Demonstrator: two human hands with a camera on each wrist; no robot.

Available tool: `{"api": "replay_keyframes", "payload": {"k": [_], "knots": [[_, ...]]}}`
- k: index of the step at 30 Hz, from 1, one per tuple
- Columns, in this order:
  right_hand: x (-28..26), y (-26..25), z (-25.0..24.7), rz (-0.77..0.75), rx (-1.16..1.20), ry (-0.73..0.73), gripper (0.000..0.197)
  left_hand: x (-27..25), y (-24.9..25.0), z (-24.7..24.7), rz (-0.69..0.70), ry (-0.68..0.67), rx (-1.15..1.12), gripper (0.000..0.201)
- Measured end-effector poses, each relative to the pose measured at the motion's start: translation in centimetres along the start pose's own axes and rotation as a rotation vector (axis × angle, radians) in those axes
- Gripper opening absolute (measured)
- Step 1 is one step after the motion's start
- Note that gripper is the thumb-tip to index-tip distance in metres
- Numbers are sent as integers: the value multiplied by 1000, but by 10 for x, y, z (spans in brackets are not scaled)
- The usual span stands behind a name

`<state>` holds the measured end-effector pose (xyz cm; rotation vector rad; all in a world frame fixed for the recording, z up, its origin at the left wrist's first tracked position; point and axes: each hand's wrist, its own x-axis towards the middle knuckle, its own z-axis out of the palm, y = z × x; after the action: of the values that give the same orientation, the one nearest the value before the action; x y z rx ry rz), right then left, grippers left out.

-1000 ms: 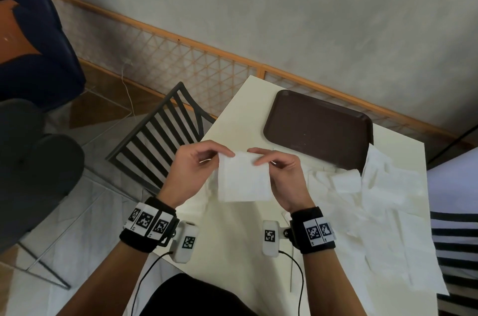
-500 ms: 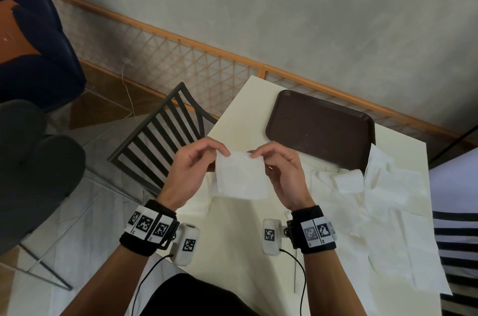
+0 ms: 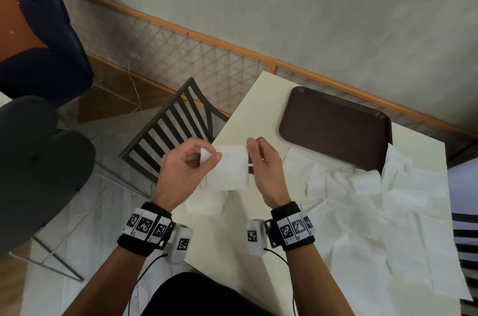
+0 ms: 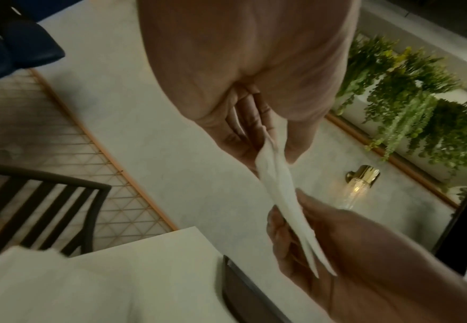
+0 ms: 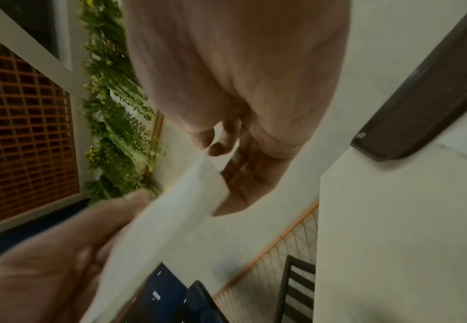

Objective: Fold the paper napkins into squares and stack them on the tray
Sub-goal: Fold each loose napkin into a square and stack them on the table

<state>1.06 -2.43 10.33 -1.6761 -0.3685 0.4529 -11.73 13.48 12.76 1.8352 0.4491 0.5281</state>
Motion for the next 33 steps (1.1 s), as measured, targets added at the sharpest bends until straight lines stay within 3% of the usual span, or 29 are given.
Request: {"api": "replay_keyframes", "payload": {"k": [3,6,10,14,18,20,23,25,29,31,33], "knots": [[4,24,21,9,-59,-65,21,4,-34,-6,-110,-18,85,24],[6,56,41,7,-266,-122,23,9,-87,-7,-222,-52,290,30],[7,100,53,94,-480,-240,17,1,-139,5,-298,-242,573,39],[20,113,13,59,-785,-6,16,-11,-148,10,-275,-238,699,46],[40,137,-57,110,-1113,197,43,-16,-134,11,-147,-149,695,48],[44,144,-82,139,-1185,228,37,-17,-124,16,-119,-149,619,42],[48,148,-102,86,-1252,161,33,-17,-111,29,-69,-202,514,33],[49,145,-107,64,-1175,122,25,-17,-98,38,-42,-243,426,26],[32,109,-107,62,-562,222,9,-14,-68,58,-141,-295,138,6],[12,75,-100,25,-278,230,15,-12,-48,67,-300,-339,-40,29],[-12,40,-92,-69,-69,131,16,-9,-28,75,-500,-405,-217,62]]}}
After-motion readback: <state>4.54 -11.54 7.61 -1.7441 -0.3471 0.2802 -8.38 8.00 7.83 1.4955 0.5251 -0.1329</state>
